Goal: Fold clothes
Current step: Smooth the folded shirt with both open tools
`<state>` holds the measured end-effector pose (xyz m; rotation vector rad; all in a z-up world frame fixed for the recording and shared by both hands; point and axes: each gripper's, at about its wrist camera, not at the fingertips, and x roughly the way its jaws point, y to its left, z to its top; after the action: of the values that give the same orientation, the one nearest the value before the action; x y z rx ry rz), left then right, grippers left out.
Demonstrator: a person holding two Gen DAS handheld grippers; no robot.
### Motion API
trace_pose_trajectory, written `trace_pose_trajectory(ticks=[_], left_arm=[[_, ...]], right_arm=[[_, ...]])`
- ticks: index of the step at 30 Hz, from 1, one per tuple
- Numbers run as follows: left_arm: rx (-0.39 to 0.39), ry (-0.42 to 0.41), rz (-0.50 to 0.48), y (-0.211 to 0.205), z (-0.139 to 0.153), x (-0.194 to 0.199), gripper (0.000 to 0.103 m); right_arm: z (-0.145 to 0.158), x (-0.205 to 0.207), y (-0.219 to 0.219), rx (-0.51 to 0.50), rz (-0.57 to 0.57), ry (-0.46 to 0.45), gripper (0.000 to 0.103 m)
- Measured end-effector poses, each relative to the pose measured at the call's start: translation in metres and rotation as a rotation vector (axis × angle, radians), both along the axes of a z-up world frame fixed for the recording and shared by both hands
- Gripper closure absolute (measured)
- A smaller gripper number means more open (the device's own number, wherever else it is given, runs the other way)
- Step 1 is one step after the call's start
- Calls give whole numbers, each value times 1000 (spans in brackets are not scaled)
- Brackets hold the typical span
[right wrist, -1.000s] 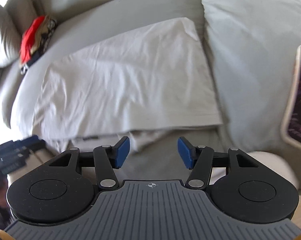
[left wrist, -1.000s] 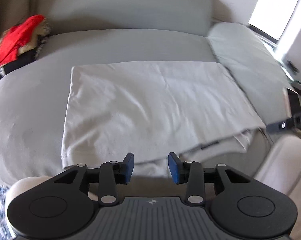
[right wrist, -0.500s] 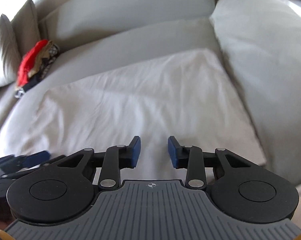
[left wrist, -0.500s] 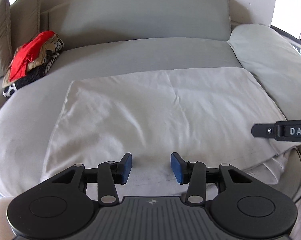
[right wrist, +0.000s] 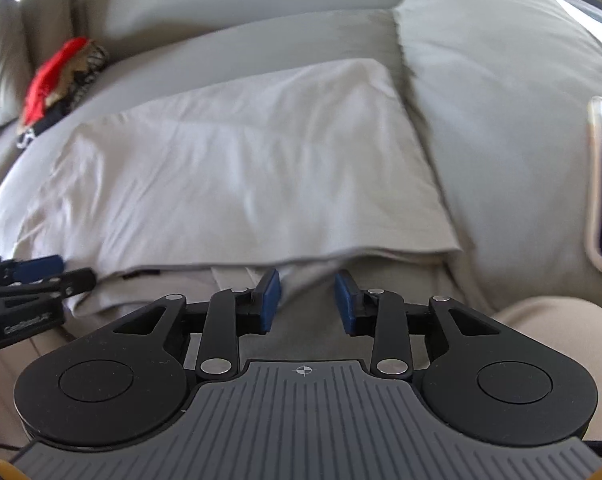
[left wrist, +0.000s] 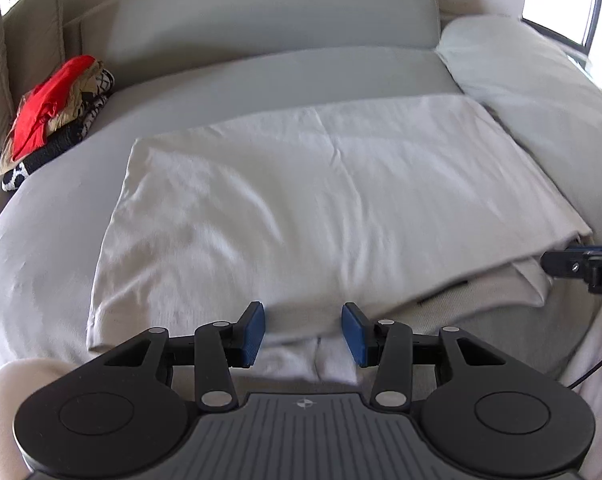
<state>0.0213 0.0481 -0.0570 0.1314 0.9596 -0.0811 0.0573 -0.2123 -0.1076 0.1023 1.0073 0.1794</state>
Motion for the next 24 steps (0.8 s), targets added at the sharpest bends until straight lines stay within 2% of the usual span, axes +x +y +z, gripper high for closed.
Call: trace_pose_trajectory(ticks=[2, 6, 9, 11, 14, 19, 20, 21, 23, 24], left_arm=[[-3, 5, -9, -4, 5, -1, 61], [-6, -43, -46, -20, 14, 6, 61], [11, -89, -104, -42, 14, 21, 61], [8, -101, -130, -55, 14, 33, 61], [-50, -90, -119, -64, 12, 48, 61], [-25, 12, -80, -66, -4, 54, 59], [-18, 25, -73, -66, -1, 51, 59], [-13, 35, -59, -65, 3, 48, 59], [-2, 44, -35, -64, 11, 46, 59], [-6, 34, -31, -65, 15, 47, 59]], right_arm=[[7, -4, -6, 33, -6, -47, 64], [9, 9, -8, 65, -13, -172, 77], [0, 34, -10, 64, -48, -221, 77], [-7, 49, -15, 56, -79, -214, 77], [-21, 58, -29, 9, -141, -141, 77], [-30, 48, -67, -69, -219, -49, 73], [-27, 47, -73, -68, -238, -28, 73], [-25, 47, -80, -42, -249, -16, 78], [-15, 50, -88, 26, -261, -37, 75], [-10, 56, -89, 64, -252, -63, 70]])
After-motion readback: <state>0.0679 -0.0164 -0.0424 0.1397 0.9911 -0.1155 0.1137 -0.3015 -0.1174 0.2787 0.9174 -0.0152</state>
